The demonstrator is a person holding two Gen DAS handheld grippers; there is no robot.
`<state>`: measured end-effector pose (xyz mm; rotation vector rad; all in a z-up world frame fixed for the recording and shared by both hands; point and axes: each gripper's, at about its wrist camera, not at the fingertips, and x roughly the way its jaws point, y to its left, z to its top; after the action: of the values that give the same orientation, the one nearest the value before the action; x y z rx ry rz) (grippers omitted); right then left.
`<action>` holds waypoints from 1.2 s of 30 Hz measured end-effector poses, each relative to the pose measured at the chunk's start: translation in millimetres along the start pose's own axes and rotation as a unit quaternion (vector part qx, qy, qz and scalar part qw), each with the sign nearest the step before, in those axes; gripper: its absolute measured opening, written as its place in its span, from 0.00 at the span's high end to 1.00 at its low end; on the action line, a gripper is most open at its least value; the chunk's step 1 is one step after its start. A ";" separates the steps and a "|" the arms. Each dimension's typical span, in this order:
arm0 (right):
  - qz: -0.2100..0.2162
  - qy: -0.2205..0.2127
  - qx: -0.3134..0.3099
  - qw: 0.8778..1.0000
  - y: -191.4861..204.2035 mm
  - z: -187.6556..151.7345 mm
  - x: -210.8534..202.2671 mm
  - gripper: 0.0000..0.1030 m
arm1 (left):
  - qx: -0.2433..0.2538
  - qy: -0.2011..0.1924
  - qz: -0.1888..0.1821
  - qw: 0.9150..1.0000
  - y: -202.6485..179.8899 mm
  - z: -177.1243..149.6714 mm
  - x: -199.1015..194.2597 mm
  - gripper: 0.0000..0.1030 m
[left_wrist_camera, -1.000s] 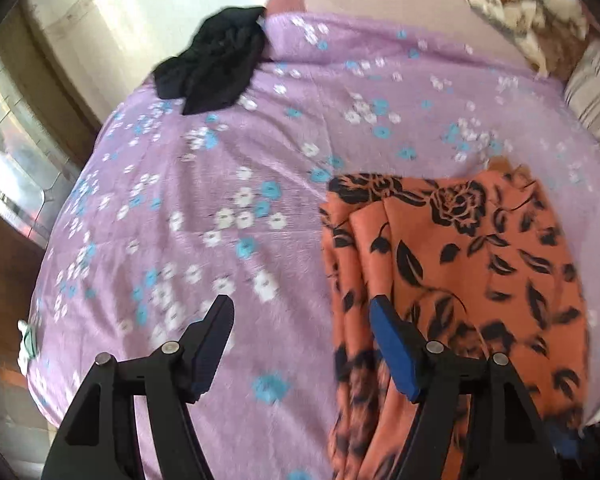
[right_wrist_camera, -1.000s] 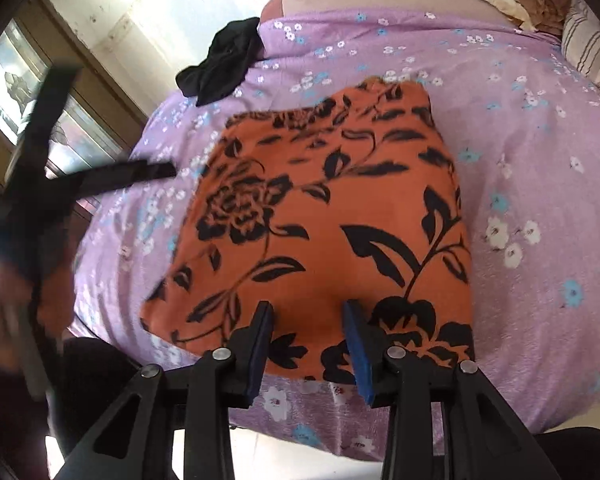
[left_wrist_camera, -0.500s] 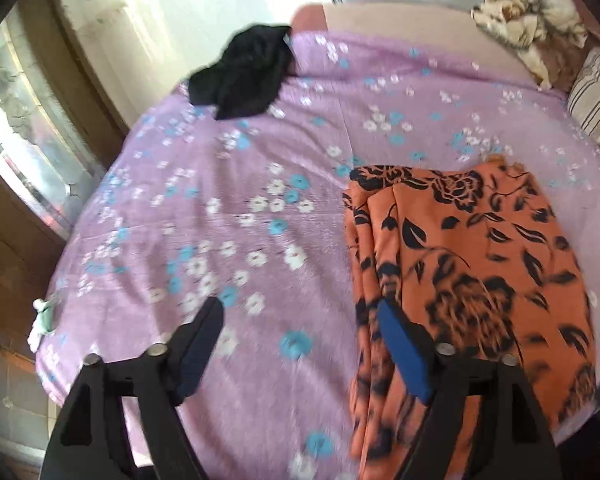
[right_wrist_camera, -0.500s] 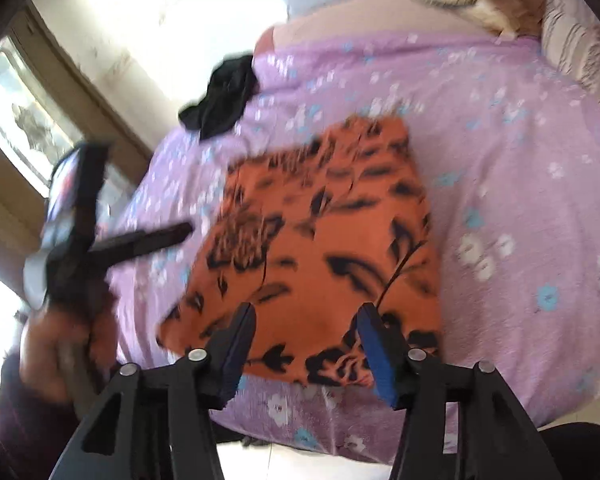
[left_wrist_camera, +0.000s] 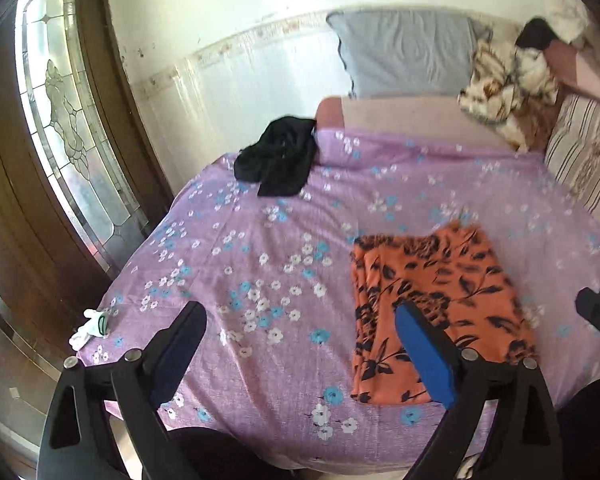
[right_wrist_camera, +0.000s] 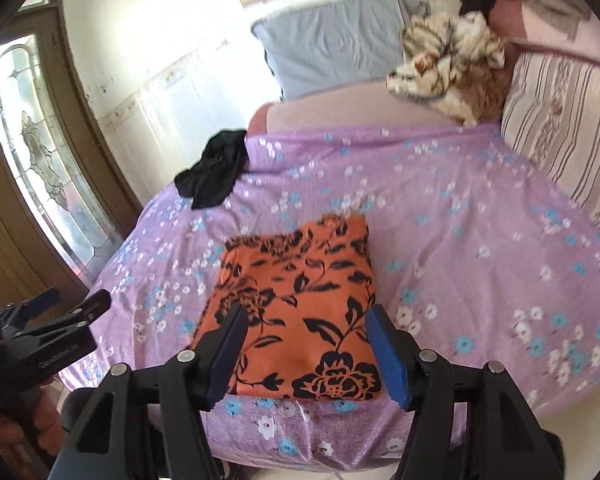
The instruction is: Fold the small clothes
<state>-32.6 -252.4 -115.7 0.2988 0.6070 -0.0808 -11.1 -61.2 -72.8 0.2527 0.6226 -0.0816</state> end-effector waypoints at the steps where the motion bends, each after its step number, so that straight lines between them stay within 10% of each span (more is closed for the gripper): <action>1: -0.001 -0.006 -0.003 1.000 2.6 1.4 -5.4 0.35 | -0.006 -0.003 -0.005 1.000 2.7 2.1 -7.1 0.07; 18: -0.006 -0.085 -0.062 0.994 50.1 11.4 -78.9 0.32 | -0.021 -0.047 -0.018 0.999 15.9 7.4 -67.1 0.07; 36: -0.020 -0.072 -0.077 0.994 58.5 2.8 -72.1 0.31 | -0.031 -0.081 -0.019 0.996 31.0 14.3 -90.7 0.07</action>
<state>-80.7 -198.4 -57.5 0.1301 0.4741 -0.0933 -71.8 -34.9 -1.9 0.1723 0.4670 -0.1171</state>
